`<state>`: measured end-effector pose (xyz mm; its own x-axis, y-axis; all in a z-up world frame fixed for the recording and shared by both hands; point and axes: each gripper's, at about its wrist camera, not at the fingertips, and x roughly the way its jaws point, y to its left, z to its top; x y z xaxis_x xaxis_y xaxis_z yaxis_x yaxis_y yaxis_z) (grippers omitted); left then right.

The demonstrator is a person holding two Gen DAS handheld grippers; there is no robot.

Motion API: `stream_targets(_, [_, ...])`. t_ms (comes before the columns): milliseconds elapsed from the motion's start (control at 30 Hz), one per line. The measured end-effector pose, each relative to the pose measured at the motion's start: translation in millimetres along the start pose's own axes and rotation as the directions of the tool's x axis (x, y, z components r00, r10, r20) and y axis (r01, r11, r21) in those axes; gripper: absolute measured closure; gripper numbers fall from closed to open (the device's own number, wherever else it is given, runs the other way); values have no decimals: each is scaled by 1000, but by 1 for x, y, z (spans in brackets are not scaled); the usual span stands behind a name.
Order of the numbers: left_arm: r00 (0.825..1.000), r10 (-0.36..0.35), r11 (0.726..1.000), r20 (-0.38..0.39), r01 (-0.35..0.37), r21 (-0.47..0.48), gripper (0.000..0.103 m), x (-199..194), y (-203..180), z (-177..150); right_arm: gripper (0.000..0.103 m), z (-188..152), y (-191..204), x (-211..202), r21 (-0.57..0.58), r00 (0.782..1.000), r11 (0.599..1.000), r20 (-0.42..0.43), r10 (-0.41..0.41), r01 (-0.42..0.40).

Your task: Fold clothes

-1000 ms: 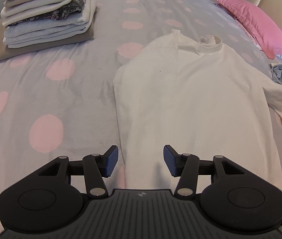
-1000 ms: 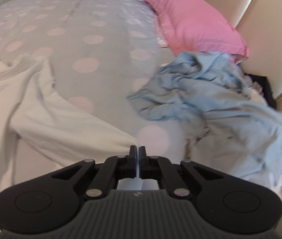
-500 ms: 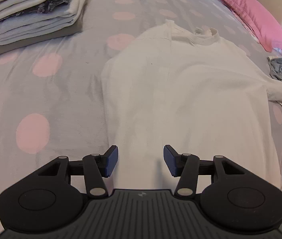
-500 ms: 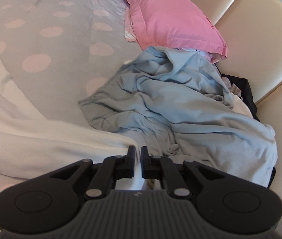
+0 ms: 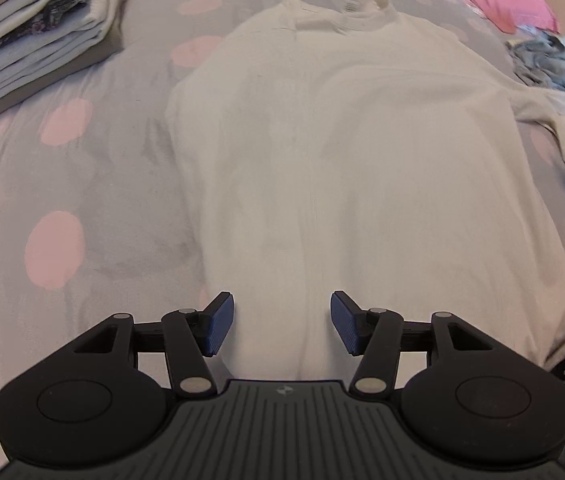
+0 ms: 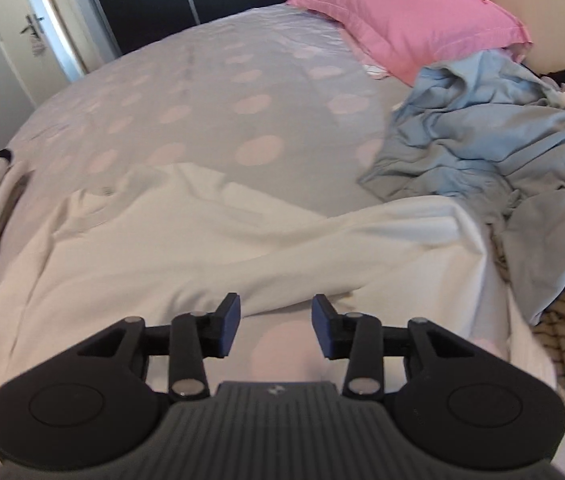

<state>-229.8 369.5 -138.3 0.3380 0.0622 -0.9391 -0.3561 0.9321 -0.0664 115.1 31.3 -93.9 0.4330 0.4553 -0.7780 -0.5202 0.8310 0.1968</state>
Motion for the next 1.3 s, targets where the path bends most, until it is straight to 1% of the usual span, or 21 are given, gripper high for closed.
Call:
stream_targets(67, [999,23,999,-46,-22,35,47,5,-4,-7,54,-9,7,-5,-9,1000,1000,7,0,0])
stream_targets(100, [997,40,998,-72,-36,52,49,9,-6,-11,53,-12,8,-5,-3,1000,1000,4,-2,2])
stream_targets(133, [994,57,996,-98,-50,69,61,12,-8,-15,52,-15,7,-4,11,1000,1000,-6,1,-1])
stream_targets(167, [991,70,995,-117,-62,74,68,14,-6,-18,52,-17,6,-1,29,1000,1000,-20,6,-6])
stream_targets(200, [991,70,997,-114,-65,50,84,12,-1,-18,52,-19,4,2,45,999,999,-32,10,-9])
stream_targets(233, [993,61,998,-97,-60,10,94,6,8,-18,52,-19,2,5,59,999,998,-43,12,-10])
stream_targets(300, [997,45,996,-62,-49,-68,102,-4,24,-18,52,-19,2,8,63,999,998,-49,4,-1])
stream_targets(367, [999,32,989,-16,-34,-145,103,-16,40,-16,52,-19,3,9,55,999,998,-51,-3,6])
stream_targets(433, [998,24,976,58,-11,-216,103,-33,56,-11,52,-20,3,10,59,998,998,-55,10,-6])
stream_targets(500, [992,13,960,128,23,-280,103,-50,72,-5,52,-20,4,10,59,998,998,-59,19,-16])
stream_targets(567, [983,19,942,182,44,-333,103,-68,89,4,52,-19,5,10,52,998,999,-59,15,-12])
stream_targets(700, [968,59,911,246,49,-409,103,-97,127,28,52,-17,5,13,58,998,998,-64,10,-6])
stream_targets(800, [963,116,879,244,14,-476,103,-99,168,47,52,-17,3,18,62,997,998,-77,8,-3])
stream_targets(833, [960,136,863,243,6,-505,103,-98,183,52,52,-17,2,20,62,997,998,-81,4,1])
stream_targets(900, [954,178,820,243,-8,-572,103,-98,213,55,52,-15,1,23,62,996,998,-87,-5,10])
stream_targets(967, [943,235,790,235,-45,-611,103,-96,238,59,52,-12,0,28,58,996,998,-92,-16,22])
stream_targets(1067, [923,317,756,220,-105,-646,103,-90,268,66,52,-4,-3,36,37,995,998,-91,-48,52])
stream_targets(1133, [909,351,732,226,-116,-671,103,-87,284,71,52,5,-5,41,18,994,997,-88,-69,71])
stream_targets(1167, [902,369,722,224,-127,-681,103,-84,290,74,52,10,-6,43,9,993,997,-86,-79,80])
stream_targets(1200, [897,386,719,217,-145,-680,103,-79,294,78,52,14,-8,46,2,992,996,-86,-88,89])
stream_targets(1300, [888,413,726,200,-190,-661,103,-65,296,85,52,26,-17,52,-10,989,993,-89,-115,115])
